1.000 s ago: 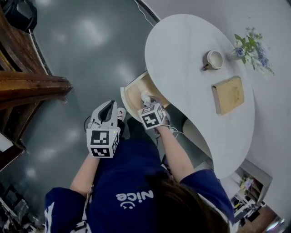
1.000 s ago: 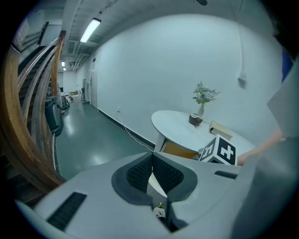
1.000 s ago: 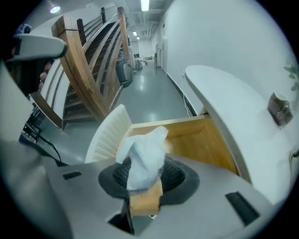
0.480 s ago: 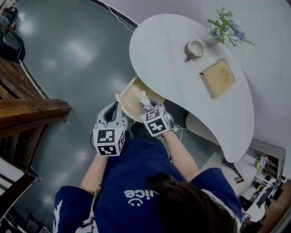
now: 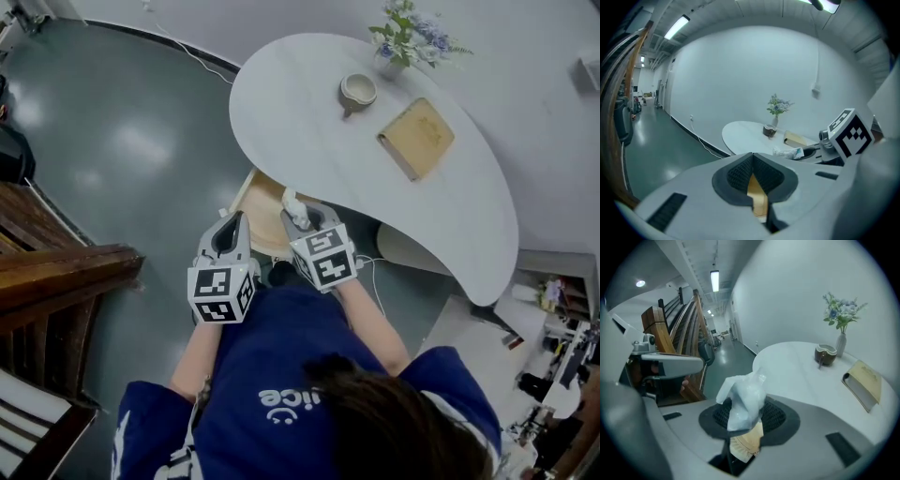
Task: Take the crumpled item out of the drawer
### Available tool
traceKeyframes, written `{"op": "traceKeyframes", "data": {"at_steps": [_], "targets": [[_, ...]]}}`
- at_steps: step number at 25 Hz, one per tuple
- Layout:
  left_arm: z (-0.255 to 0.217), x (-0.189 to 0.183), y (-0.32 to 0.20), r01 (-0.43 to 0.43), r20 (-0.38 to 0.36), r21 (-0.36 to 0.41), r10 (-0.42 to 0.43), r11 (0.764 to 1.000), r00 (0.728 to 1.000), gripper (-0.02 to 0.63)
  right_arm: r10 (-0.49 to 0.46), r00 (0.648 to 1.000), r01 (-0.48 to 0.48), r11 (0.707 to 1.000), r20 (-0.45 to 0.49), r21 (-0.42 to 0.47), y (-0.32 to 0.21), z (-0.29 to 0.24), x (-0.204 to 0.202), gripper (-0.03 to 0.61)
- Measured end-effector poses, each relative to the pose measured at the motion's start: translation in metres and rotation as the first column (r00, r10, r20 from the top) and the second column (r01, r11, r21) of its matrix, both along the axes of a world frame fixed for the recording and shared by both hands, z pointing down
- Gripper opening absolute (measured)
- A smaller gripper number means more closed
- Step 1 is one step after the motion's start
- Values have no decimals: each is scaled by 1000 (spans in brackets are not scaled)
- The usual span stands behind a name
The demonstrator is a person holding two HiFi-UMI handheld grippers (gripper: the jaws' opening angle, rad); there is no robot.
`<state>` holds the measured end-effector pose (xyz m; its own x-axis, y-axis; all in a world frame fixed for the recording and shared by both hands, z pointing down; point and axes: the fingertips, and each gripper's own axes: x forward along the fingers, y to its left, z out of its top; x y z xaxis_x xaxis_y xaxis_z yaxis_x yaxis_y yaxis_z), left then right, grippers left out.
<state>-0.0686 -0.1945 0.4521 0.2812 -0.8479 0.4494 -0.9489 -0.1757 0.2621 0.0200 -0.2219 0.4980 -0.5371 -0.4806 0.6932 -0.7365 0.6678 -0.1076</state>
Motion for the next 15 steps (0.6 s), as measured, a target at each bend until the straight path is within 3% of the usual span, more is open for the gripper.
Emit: {"op": "traceKeyframes", "data": {"at_steps": [10,15], "targets": [[-37,26,-4,-69,-6,112,70,991,998,5,107,990,-124,967,88,222,-5,-77,29,121],[-65,40,-3,-126,97,185,110,975,989,5,150,977,-191,935,155,298,-3,-111,45,121]]}}
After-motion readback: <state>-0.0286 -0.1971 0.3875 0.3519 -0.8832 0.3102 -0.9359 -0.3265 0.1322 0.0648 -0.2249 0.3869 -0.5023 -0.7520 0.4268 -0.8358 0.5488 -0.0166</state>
